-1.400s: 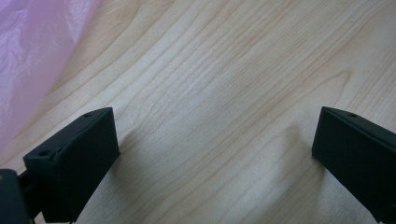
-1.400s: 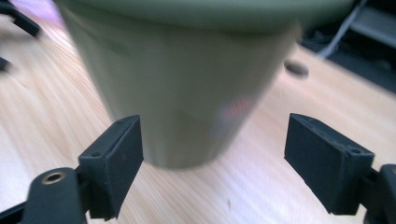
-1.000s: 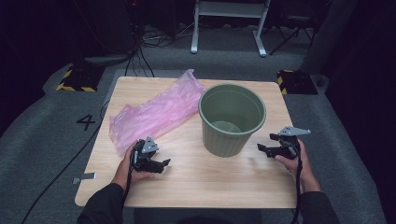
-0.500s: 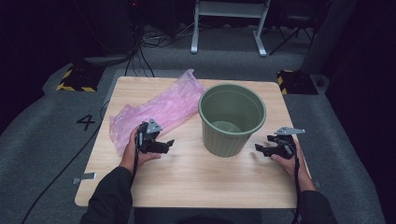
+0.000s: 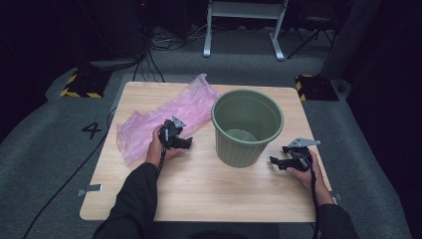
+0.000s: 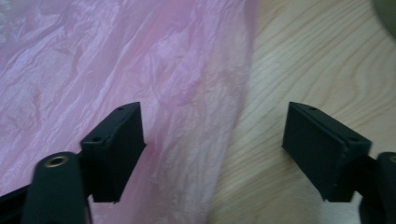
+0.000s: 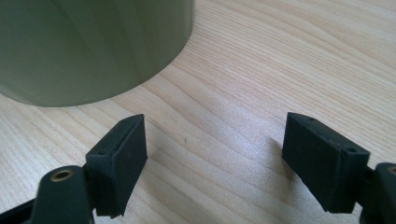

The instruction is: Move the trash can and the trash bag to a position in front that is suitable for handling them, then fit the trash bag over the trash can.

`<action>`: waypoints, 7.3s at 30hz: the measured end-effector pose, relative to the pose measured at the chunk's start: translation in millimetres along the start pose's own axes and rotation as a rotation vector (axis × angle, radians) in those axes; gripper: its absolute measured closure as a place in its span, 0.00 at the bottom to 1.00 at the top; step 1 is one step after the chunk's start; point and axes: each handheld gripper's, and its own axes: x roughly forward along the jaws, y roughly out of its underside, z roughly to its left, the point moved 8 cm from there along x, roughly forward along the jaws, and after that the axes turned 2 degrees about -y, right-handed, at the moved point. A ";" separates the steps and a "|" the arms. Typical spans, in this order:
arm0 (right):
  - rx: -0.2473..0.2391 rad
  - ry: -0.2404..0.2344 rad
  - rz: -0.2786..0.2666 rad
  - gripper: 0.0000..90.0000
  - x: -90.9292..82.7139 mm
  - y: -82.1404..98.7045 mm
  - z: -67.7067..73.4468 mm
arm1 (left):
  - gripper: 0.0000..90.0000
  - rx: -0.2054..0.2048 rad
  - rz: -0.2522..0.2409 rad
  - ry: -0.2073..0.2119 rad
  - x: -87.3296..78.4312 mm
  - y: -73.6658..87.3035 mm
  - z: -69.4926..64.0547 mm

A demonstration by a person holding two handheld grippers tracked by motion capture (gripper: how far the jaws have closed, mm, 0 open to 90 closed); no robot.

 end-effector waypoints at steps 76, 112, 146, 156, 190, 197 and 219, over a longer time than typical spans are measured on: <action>0.028 -0.035 -0.012 0.24 -4.9 0.0 2.1 | 1.00 0.013 0.004 0.053 -43.6 44.6 23.5; -0.263 -0.347 -0.146 0.22 -8.7 -67.5 70.8 | 1.00 0.032 -0.041 0.066 -50.8 44.6 22.6; -0.037 -0.010 0.019 0.20 11.3 -8.3 1.0 | 1.00 -0.052 -0.278 -0.021 -94.4 20.4 42.5; -0.034 -0.016 0.014 0.20 11.1 -8.1 0.6 | 1.00 -0.080 -0.364 -0.051 -121.5 10.5 49.5; -0.044 -0.004 0.017 0.20 8.5 -5.1 3.0 | 1.00 -0.147 -0.693 -0.080 -216.6 -36.9 60.3; -0.043 -0.004 0.017 0.20 8.5 -5.1 3.1 | 1.00 -0.157 -0.731 -0.075 -220.4 -62.0 56.2; -0.043 -0.002 0.018 0.20 8.5 -5.1 3.1 | 1.00 -0.179 -0.845 -0.026 -257.2 -120.8 58.6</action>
